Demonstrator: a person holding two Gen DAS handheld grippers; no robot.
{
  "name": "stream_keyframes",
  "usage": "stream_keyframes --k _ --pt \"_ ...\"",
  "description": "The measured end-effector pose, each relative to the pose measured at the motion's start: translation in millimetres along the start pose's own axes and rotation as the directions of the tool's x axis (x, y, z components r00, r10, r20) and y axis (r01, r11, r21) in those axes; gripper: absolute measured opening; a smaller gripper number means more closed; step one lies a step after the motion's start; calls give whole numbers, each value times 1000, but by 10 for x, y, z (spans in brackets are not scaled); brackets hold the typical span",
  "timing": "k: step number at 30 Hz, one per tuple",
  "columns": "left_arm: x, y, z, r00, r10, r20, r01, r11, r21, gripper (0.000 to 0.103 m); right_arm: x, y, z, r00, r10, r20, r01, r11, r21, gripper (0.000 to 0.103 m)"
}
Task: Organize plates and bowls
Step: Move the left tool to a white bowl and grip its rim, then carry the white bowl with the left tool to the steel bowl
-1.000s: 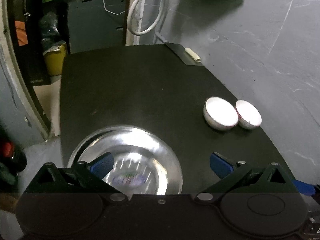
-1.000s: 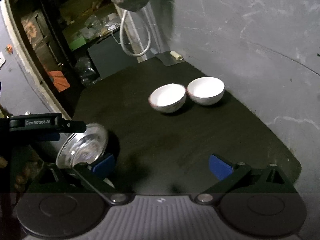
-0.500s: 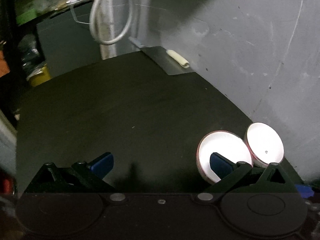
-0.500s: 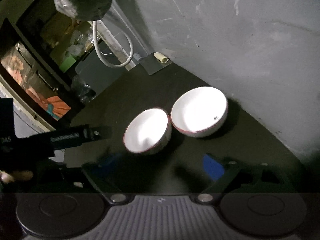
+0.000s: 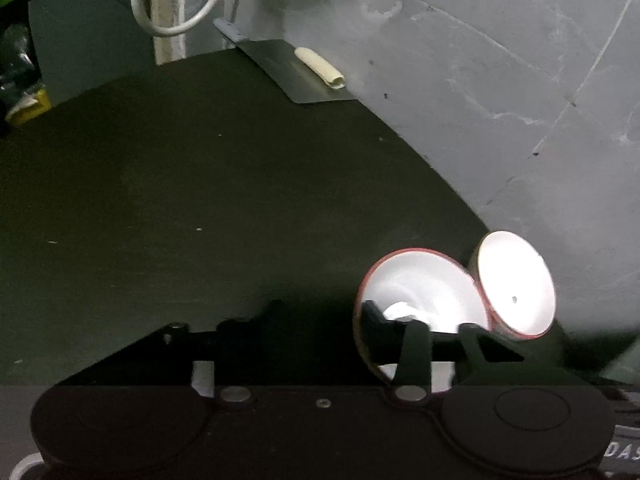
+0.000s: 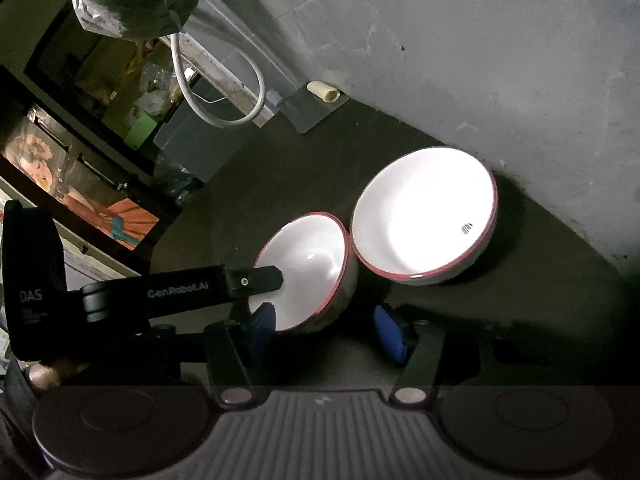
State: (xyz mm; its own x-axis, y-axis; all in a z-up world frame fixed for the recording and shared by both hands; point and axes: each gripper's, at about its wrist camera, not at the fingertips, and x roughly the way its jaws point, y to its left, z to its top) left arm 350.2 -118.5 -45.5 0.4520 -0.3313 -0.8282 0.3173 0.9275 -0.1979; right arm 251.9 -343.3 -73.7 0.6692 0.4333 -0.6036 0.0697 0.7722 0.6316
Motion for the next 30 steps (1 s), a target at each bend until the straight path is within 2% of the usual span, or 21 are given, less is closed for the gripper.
stream_keyframes --k 3,6,8,11,13,20,30 --pt "42 -6 13 1000 -31 2 31 1000 -3 28 41 22 16 1000 2 4 -2 1000 -3 58" --pt "80 -4 23 997 -75 -1 75 997 -15 12 83 19 33 1000 3 4 -3 1000 2 48" --pt "84 -25 15 996 -89 -1 89 996 -13 6 85 20 29 1000 -1 8 1 1000 6 42" --pt "80 -46 -4 997 -80 4 80 997 -6 5 87 22 18 1000 -10 1 10 1000 3 35" --pt "44 -41 -29 996 -84 9 84 996 -7 5 64 25 -2 1000 -4 -9 4 1000 -4 34" --pt "-215 -19 -173 995 -94 37 94 996 -8 6 -125 162 -107 1000 12 5 -12 999 -43 33" --pt "-817 22 -531 990 -118 80 120 993 -10 7 -549 463 -410 999 42 14 -41 997 -71 33"
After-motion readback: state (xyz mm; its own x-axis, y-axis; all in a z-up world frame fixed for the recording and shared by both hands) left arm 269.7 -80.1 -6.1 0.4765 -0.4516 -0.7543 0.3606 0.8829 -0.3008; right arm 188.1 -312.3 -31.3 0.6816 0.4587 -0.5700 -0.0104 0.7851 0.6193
